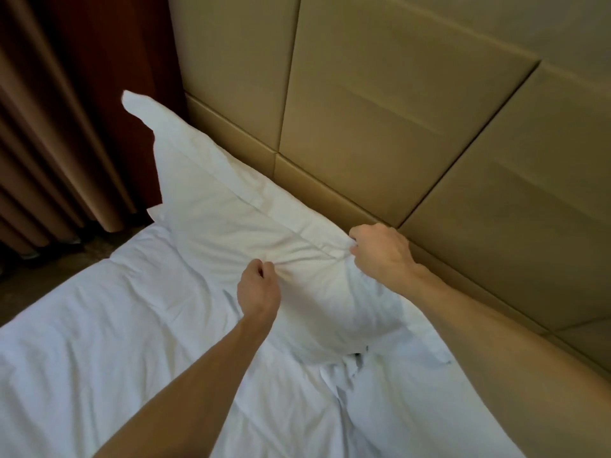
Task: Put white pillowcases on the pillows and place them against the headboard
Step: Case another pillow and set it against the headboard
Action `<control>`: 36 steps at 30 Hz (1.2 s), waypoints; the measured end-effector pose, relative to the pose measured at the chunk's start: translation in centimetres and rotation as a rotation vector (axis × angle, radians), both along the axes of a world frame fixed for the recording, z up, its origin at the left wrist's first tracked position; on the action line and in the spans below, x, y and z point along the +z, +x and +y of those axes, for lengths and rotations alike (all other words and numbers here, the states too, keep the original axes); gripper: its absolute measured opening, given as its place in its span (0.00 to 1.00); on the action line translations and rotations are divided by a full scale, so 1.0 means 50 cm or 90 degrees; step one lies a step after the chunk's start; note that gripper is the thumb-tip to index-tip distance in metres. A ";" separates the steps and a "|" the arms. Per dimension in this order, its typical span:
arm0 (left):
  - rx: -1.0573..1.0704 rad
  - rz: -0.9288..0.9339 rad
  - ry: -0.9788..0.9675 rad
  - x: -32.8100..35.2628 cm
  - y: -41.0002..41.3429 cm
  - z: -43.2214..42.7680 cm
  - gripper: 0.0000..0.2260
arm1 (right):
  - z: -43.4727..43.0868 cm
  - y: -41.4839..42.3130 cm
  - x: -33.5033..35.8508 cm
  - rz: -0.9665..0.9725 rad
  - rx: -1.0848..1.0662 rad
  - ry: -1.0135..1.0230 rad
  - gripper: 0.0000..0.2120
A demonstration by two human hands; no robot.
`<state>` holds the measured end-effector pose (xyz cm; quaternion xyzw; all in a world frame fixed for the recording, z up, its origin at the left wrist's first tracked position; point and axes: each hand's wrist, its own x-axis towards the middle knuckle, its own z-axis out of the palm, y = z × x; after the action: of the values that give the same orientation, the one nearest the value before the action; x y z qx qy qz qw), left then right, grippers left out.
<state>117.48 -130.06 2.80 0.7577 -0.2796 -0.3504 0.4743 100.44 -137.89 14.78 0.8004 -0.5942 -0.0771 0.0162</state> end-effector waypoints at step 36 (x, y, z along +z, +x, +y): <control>0.019 0.546 0.289 -0.090 0.031 0.039 0.60 | 0.002 0.018 -0.069 0.055 -0.136 0.127 0.11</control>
<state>119.02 -128.11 -1.69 0.6334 0.0352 -0.6765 0.3741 101.33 -137.78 11.34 0.7262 -0.6641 -0.1715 -0.0466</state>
